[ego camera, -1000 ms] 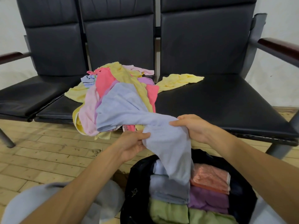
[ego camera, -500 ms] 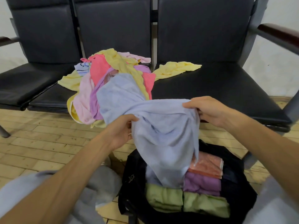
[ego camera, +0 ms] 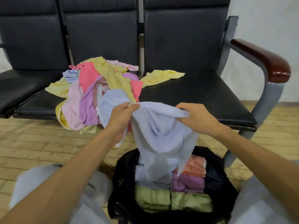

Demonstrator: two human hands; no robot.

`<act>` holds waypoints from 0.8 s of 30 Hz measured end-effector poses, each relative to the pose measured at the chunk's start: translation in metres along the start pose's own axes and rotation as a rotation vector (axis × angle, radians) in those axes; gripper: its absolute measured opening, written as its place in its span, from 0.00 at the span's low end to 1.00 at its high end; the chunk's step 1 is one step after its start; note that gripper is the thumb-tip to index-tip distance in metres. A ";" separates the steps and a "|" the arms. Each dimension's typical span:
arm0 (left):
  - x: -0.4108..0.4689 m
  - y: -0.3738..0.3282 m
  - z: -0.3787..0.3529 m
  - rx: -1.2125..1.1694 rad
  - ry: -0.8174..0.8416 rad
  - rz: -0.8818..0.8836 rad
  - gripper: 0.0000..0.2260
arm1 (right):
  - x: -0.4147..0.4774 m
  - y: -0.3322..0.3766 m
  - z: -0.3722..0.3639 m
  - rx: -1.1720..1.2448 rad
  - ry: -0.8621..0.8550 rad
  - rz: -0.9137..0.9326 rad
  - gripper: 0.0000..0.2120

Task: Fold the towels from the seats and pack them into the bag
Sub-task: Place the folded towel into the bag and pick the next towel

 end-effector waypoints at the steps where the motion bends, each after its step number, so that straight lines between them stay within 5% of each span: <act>1: -0.003 -0.005 -0.002 -0.027 -0.003 -0.007 0.13 | -0.003 0.003 0.005 -0.026 -0.044 0.006 0.07; 8: -0.027 0.011 -0.013 -0.022 -0.077 0.144 0.11 | -0.033 -0.014 0.003 -0.047 0.141 -0.279 0.01; 13: -0.026 0.003 -0.003 -0.157 -0.084 0.069 0.05 | -0.043 -0.029 0.005 0.703 0.041 -0.548 0.09; 16: -0.021 -0.005 0.004 -0.231 -0.091 0.021 0.07 | -0.051 -0.037 0.016 0.947 -0.047 -0.604 0.11; 24: -0.022 -0.015 0.001 -0.116 -0.123 -0.041 0.12 | -0.065 -0.054 0.041 0.331 -0.227 -0.515 0.01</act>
Point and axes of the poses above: each hand's wrist, its own x-axis towards the middle knuckle, its own z-axis out of the back of the hand, y = z × x, the point moved 6 cm from there along x, towards the middle knuckle, and after that the axes turned 14 degrees about x, right-handed, at the moved point
